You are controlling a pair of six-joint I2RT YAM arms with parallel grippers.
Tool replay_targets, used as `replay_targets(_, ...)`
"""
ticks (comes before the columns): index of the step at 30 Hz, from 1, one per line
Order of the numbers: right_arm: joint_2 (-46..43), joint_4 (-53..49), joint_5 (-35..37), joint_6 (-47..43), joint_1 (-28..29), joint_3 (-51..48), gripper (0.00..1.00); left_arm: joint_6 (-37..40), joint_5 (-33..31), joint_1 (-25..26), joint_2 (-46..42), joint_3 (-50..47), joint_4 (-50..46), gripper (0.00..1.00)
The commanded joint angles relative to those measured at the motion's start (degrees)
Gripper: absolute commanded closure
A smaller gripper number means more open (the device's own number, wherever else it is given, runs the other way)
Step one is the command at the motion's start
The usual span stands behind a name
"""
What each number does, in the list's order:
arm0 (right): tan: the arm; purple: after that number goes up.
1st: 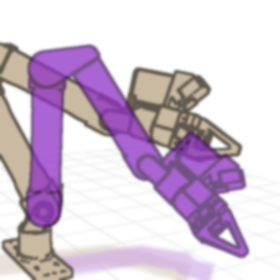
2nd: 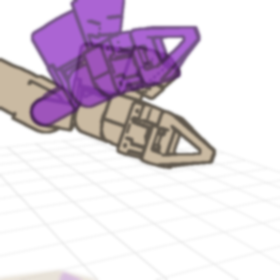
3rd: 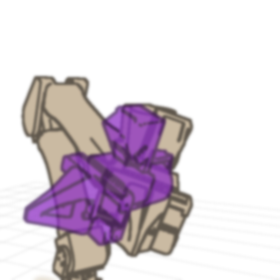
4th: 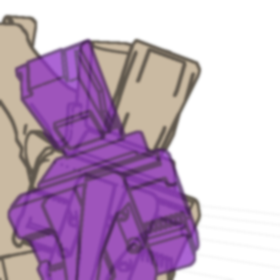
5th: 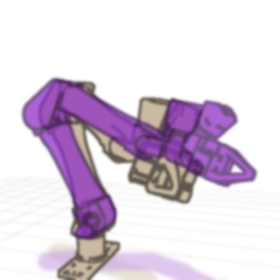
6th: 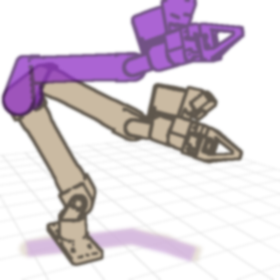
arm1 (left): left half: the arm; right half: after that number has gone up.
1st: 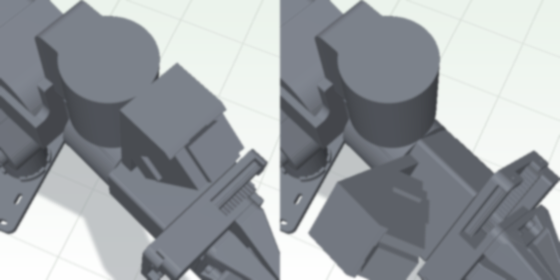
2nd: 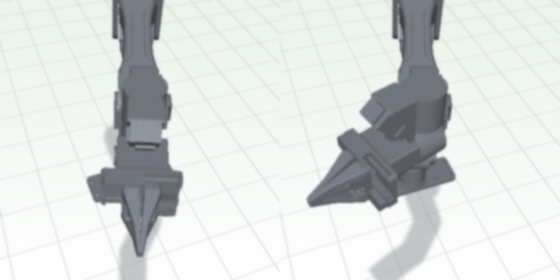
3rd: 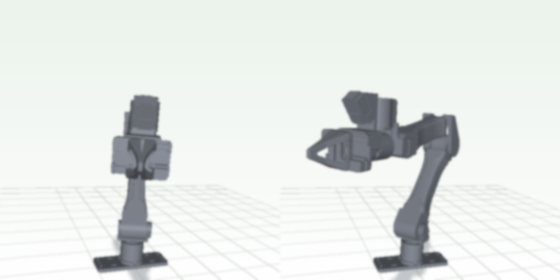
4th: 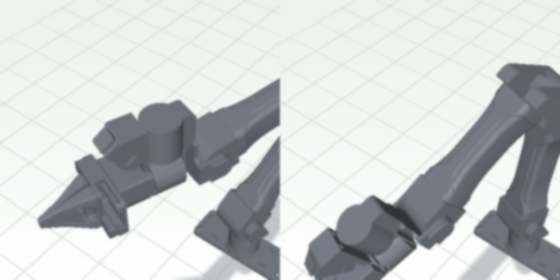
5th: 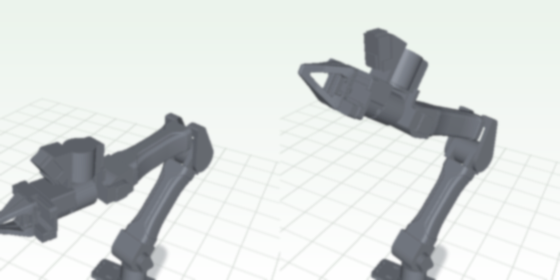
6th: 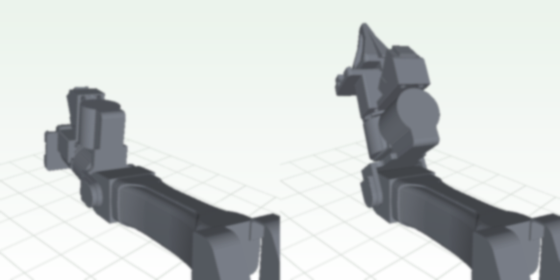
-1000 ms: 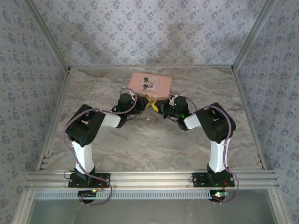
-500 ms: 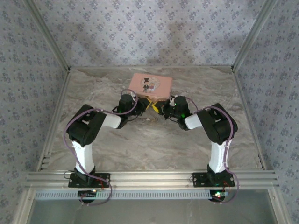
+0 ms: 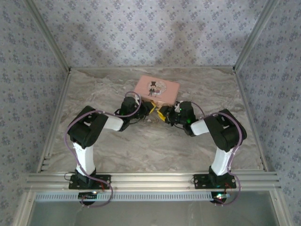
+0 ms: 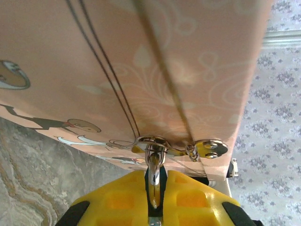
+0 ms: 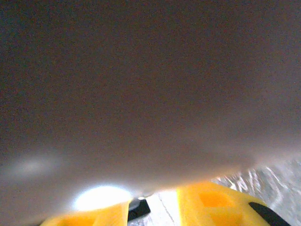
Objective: Unlock the padlock with the key
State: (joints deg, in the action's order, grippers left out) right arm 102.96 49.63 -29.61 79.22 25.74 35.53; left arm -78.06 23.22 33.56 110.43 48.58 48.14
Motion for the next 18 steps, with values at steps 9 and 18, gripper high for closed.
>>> replay_targets(9, -19.0, -30.1, 1.8, -23.8, 0.4, -3.6, 0.63, 0.4, 7.5, 1.3, 0.0, 0.5, 4.2, 1.0)
replay_targets(18, -28.0, -55.9, 13.3, -42.6, 3.0, 6.3, 0.65, 0.2, 7.6, 1.3, -0.1, 0.3, 3.9, 1.0)
